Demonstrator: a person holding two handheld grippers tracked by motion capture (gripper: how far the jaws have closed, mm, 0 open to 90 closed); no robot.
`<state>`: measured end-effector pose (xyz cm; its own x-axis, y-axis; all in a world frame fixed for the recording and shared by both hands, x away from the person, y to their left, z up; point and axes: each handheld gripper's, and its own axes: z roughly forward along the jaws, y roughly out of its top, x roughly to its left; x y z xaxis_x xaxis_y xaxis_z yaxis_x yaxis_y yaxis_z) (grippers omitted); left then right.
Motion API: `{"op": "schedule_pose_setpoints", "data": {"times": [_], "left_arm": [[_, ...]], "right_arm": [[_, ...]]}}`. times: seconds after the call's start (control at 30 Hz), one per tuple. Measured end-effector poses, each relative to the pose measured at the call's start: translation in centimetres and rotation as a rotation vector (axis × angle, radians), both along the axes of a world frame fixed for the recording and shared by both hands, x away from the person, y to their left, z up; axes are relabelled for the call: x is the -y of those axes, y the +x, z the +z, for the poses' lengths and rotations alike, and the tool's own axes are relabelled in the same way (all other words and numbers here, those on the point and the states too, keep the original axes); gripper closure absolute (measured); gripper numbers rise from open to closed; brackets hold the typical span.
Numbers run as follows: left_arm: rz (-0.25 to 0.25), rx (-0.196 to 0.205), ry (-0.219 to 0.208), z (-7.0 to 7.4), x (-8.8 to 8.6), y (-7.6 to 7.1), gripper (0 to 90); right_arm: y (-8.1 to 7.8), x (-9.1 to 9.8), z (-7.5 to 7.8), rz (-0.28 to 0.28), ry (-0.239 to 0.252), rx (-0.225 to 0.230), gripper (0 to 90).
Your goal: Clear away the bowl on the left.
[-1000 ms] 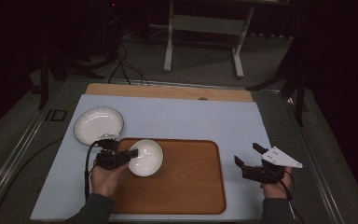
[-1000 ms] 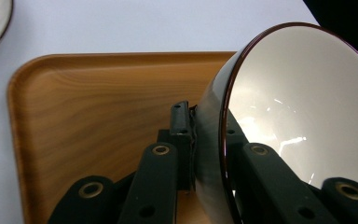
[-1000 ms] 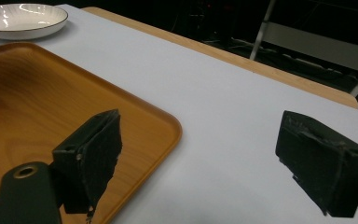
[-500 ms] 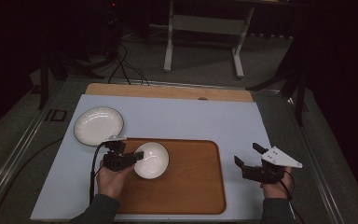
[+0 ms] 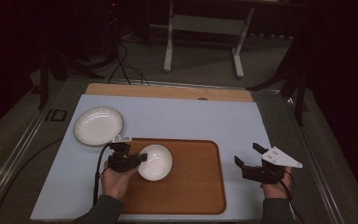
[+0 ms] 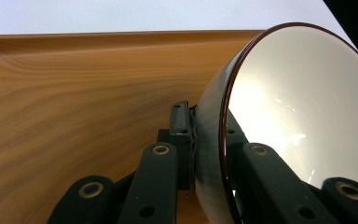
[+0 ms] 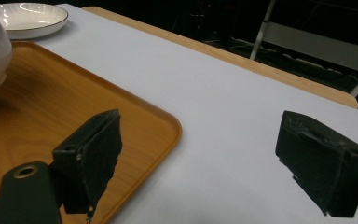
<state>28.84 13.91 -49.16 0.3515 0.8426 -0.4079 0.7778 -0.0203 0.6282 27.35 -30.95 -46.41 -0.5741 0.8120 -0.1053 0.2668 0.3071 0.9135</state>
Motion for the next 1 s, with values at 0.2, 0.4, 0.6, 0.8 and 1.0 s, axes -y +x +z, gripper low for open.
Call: {"op": "schedule_pose_setpoints", "data": {"times": [0.2, 0.4, 0.6, 0.8, 1.0], "left_arm": [[-0.001, -0.008, 0.012, -0.4, 0.4, 0.1, 82.7], [-0.003, -0.017, 0.026, -0.9, 0.9, 0.3, 82.7], [-0.009, -0.025, 0.041, -1.4, 1.4, 0.5, 82.7], [-0.013, -0.028, 0.050, -1.5, 1.7, 0.7, 82.7], [-0.018, -0.036, 0.056, -1.7, 2.0, 0.8, 82.7]], "right_arm": [[0.0, 0.0, 0.0, 0.001, 0.000, 0.000, 14.0], [0.0, 0.0, 0.0, 0.001, 0.000, 0.000, 14.0], [0.0, 0.0, 0.0, 0.000, -0.001, 0.000, 14.0], [0.0, 0.0, 0.0, -0.001, -0.001, -0.002, 14.0], [0.0, 0.0, 0.0, 0.001, -0.001, 0.001, 14.0]]}}
